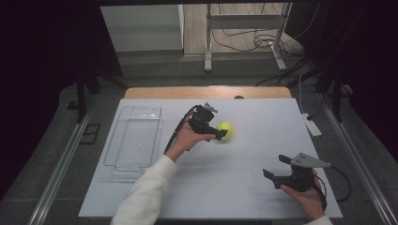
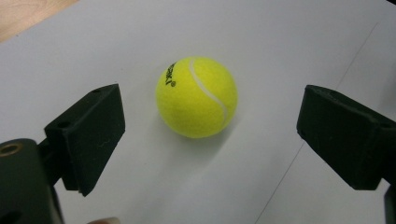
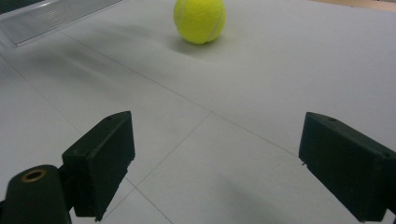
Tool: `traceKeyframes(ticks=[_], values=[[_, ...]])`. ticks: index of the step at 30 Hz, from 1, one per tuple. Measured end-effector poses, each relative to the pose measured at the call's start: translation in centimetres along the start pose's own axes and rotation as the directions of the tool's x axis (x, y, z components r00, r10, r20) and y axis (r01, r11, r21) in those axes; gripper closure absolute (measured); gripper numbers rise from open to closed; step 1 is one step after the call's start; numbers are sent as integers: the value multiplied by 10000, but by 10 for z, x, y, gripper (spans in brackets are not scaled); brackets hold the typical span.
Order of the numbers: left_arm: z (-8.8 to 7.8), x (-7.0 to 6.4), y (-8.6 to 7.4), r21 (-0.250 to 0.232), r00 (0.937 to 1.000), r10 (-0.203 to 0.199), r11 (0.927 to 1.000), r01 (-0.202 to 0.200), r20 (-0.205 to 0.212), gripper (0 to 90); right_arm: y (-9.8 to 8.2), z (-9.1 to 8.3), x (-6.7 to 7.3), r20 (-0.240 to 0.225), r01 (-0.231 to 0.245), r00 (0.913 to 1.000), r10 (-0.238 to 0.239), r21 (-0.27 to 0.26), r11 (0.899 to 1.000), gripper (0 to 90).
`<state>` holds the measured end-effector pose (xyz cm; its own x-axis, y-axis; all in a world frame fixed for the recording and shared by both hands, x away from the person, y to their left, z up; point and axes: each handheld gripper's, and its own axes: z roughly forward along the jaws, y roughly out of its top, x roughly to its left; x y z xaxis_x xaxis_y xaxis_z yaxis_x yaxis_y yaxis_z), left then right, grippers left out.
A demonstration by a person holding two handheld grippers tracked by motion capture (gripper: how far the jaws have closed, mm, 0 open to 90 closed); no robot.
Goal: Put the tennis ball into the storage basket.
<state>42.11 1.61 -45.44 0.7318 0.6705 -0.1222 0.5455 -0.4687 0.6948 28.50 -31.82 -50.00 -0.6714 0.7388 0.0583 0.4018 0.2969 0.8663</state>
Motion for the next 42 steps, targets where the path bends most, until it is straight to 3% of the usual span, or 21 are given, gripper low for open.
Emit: traceKeyframes(ticks=[42], values=[[40, 8, 6, 639, 9996, -293, 9975, 292, 14, 79, 0, -1, -1, 11, -43, 10000, 43, -36, 10000, 110]])
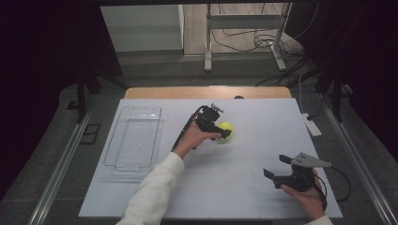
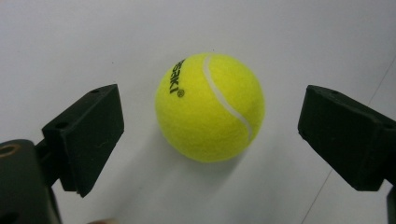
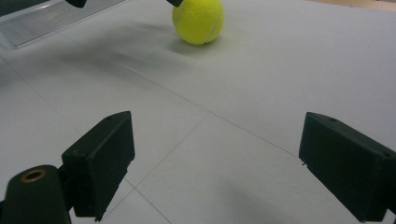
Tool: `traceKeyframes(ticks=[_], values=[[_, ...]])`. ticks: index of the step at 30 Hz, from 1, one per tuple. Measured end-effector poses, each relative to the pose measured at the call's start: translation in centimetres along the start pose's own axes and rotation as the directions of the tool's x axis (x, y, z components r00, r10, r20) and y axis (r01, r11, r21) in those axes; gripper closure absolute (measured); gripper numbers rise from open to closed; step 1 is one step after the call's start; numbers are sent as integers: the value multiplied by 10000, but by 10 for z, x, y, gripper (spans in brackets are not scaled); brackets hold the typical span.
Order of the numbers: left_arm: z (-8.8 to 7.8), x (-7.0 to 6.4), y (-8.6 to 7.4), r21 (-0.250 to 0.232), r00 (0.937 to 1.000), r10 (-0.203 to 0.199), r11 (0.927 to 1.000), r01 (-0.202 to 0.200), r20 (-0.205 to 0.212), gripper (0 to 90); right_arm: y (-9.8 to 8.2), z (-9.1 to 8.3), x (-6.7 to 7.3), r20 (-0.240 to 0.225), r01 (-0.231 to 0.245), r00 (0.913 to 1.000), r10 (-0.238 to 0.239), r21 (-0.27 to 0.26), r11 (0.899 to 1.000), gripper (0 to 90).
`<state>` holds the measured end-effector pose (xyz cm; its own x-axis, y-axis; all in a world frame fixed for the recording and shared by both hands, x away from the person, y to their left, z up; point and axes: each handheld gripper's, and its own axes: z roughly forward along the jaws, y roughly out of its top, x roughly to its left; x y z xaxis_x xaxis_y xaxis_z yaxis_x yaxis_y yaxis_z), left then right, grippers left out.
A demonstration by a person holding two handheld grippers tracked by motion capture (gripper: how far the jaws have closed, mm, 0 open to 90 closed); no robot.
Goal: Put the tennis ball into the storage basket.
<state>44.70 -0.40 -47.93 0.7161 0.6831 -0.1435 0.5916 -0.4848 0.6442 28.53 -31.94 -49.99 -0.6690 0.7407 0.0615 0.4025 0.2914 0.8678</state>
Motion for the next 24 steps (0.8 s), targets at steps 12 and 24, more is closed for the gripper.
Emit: traceKeyframes(ticks=[12, 24], values=[[10, -1, 3, 146, 10000, -41, 9999, 41, -23, 79, 0, 0, 0, -17, -1, 10000, 1, 2, 10000, 110], [21, 1, 6, 303, 9998, -215, 9993, 217, -57, 78, 0, 0, 0, -30, 0, 10000, 0, -4, 10000, 110]])
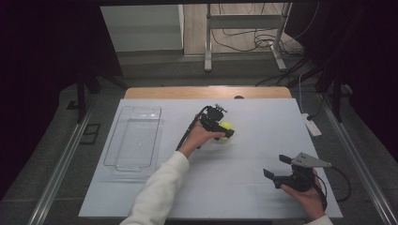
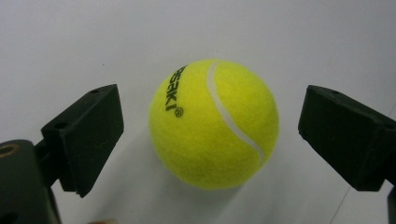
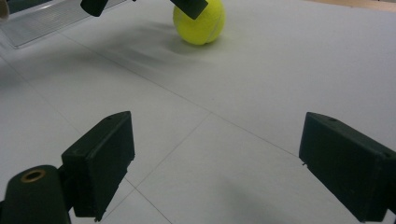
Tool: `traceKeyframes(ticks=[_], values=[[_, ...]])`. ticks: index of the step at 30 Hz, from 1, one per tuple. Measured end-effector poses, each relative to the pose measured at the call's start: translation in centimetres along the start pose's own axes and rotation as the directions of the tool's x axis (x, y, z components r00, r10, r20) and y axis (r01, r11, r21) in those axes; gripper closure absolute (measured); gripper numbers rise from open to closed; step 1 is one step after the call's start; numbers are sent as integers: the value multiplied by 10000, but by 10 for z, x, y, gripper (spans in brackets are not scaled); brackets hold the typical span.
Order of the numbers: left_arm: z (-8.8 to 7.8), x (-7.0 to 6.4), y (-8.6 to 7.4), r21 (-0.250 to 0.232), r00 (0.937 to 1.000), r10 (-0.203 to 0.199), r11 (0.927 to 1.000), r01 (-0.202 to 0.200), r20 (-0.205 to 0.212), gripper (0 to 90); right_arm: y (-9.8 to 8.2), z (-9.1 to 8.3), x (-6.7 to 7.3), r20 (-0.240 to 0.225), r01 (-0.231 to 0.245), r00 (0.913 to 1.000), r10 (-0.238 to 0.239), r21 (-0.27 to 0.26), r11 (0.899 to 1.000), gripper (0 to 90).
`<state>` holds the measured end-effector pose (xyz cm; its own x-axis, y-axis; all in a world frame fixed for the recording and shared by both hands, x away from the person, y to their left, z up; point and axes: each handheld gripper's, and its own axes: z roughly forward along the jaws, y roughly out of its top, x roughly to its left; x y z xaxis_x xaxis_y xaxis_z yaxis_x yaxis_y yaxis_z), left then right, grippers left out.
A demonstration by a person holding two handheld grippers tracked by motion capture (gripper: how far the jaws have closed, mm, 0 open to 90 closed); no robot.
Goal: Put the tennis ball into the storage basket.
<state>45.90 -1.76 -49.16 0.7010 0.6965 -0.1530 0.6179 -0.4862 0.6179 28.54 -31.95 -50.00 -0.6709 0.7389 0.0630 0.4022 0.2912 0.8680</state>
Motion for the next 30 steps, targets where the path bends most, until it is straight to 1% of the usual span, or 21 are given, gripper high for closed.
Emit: traceKeyframes(ticks=[4, 12, 17, 18, 20, 30], values=[[3, 2, 0, 42, 9999, -123, 9999, 123, 12, 79, 0, 0, 0, 14, 17, 10000, -17, 4, 10000, 110], [7, 2, -1, 119, 9999, -100, 9999, 99, 69, 93, 0, 0, 0, 37, 12, 10000, -12, 16, 10000, 110], [8, 0, -1, 200, 9998, -39, 9998, 35, 200, 147, 0, 0, 0, 26, 8, 10000, -8, -17, 10000, 110], [9, 0, -1, 235, 9997, -29, 9997, 24, 232, 169, 0, -1, 0, 22, 5, 10000, -5, -24, 10000, 110], [9, -1, -2, 234, 9999, 97, 9997, -98, 52, 253, 0, -1, 0, 16, -3, 10000, 3, -32, 10000, 110], [6, -2, -2, 312, 9997, 262, 9992, -262, 26, 270, 0, -1, 0, 25, -4, 10000, 4, -52, 10000, 111]])
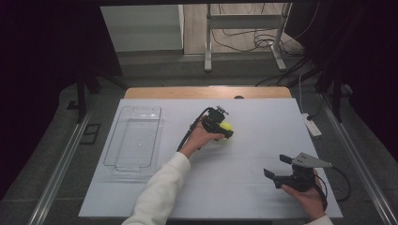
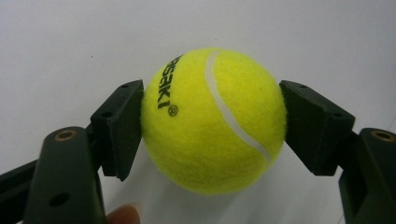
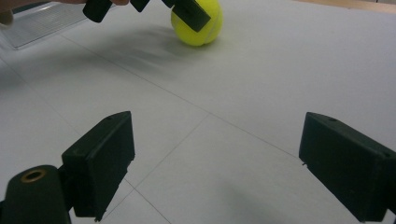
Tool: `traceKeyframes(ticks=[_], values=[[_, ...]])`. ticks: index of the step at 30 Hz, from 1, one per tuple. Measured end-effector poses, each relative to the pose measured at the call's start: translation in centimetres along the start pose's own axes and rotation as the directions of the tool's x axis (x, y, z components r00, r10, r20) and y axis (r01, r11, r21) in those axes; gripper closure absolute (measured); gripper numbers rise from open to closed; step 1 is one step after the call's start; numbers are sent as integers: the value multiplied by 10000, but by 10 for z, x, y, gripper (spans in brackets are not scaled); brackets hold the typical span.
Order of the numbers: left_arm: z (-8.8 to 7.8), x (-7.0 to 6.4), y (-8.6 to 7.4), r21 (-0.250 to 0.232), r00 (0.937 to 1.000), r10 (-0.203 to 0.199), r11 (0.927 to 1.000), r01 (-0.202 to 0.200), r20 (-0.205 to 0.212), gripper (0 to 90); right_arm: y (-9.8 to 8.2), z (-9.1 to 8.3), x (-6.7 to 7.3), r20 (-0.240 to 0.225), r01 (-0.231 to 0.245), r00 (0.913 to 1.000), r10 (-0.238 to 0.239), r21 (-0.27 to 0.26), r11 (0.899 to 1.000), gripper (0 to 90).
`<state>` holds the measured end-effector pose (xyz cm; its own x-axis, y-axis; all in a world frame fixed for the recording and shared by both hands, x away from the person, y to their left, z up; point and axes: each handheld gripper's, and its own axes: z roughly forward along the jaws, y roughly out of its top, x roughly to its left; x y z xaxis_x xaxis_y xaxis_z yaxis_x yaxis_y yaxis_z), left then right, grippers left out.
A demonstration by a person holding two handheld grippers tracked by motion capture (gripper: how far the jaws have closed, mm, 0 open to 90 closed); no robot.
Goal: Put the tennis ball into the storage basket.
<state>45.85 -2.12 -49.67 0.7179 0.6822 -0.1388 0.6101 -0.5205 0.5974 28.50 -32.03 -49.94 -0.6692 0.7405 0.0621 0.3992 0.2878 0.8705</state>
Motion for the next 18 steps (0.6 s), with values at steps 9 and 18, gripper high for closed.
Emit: traceKeyframes(ticks=[9, 18], values=[[-8, -2, 0, -180, 9998, 172, 9997, -171, 47, 270, 0, 0, 0, 18, -2, 10000, 2, -1, 10000, 111], [-16, -3, -3, -347, 9997, 201, 9992, -197, 127, 270, 0, 0, 0, 20, -5, 10000, 5, 15, 10000, 111]])
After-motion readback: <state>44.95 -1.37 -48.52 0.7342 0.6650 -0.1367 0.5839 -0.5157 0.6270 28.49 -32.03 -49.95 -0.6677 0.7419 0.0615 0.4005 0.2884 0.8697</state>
